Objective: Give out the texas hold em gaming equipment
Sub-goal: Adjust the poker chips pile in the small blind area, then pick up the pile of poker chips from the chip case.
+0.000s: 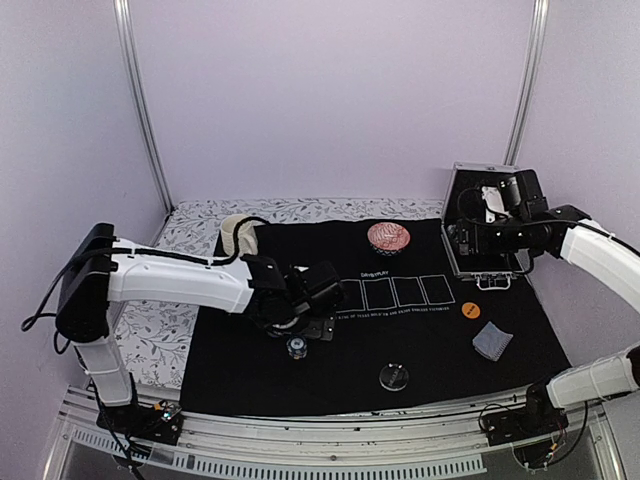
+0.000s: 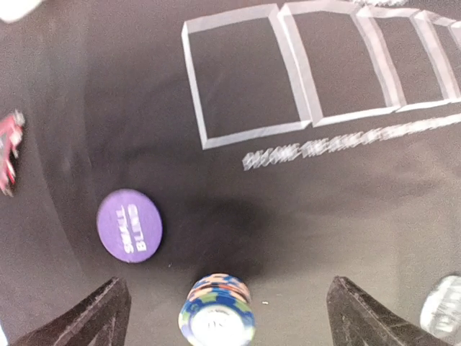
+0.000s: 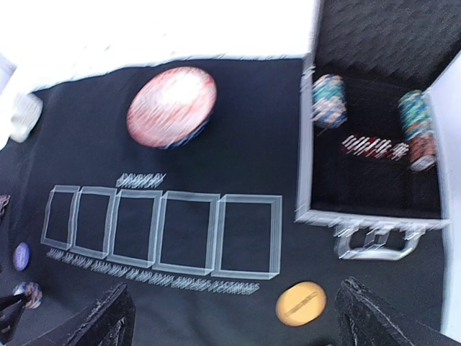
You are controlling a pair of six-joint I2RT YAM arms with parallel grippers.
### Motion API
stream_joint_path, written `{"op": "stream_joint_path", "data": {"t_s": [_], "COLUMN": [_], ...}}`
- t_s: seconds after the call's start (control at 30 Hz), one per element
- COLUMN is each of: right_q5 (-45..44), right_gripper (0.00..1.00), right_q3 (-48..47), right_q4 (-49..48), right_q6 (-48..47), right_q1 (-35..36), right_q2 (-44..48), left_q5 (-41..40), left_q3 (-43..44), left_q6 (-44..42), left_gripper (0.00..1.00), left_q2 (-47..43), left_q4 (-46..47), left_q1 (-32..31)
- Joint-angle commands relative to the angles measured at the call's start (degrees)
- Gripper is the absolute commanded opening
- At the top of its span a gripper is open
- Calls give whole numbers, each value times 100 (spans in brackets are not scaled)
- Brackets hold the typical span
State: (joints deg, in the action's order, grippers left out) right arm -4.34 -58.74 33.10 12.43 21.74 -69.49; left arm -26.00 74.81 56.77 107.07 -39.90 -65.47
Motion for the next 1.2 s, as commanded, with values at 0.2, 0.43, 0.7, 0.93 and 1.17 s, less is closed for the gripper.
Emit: {"op": "stream_joint_path", "data": {"t_s": [0.2,0.43,0.7,0.93,1.17], "right_q5": [694,2907,3147,2256,2196], "right_gripper": [99,99,99,99,100], "right_q3": [-881,-1408,-1662,-1964,-2212], "right_q4": [-833,-1188,-505,-160,83], "right_q6": [-2686,-4577,-6957,-8159,-8912], "right_q1": [-970,-2206,-2938,-3188,-3698], "right_q2": [-1045,-1637,-2301,-2758,-3219], "left_q5": [780,1817,1759,2024,2003], "left_q3": [-360,-1126,-1166,-1453,-1685], "left_q6": [-2504,-3561,-4625,-5042,-5359], "left_gripper": [98,98,98,98,98], "left_q2": [-1920,-3189,-3413,-3387,-3295], "left_q4": [1529,2077,1883,2152,2461], "left_q1": [681,2123,2672,3040,3425]}}
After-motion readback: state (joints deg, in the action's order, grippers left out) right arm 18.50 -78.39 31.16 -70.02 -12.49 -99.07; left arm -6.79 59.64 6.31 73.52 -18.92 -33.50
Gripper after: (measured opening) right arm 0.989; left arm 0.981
